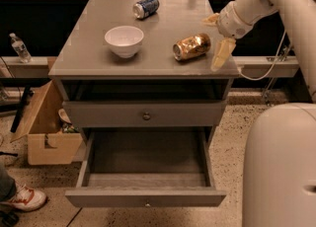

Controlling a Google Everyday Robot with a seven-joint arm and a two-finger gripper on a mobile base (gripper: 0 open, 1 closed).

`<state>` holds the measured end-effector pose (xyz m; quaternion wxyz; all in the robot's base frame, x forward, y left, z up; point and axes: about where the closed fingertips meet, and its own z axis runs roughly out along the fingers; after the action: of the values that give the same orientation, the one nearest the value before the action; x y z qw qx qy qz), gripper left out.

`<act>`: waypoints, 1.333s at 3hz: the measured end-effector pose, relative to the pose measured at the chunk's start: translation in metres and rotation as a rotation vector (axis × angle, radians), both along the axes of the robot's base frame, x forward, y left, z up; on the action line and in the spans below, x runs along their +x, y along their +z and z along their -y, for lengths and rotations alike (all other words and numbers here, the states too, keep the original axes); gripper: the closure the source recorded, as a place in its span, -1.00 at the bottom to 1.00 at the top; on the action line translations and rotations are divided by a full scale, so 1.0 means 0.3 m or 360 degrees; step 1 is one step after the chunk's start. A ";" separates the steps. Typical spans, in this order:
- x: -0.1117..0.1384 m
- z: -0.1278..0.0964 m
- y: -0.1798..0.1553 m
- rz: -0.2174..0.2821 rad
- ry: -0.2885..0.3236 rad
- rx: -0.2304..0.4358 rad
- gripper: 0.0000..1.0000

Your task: Place orange can into middle drawer

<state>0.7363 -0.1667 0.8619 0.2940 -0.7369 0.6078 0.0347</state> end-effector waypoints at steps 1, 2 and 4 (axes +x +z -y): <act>0.023 -0.005 -0.001 0.0001 0.0012 -0.0023 -1.00; 0.034 -0.030 0.014 0.0013 0.0051 -0.0052 -1.00; 0.037 -0.088 -0.040 -0.0076 0.0125 -0.0103 -1.00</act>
Offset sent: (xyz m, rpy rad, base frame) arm 0.0156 0.0090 0.0235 -0.0603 -0.0222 0.0615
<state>0.7473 -0.1404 0.8499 0.2538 -0.7682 0.5860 0.0440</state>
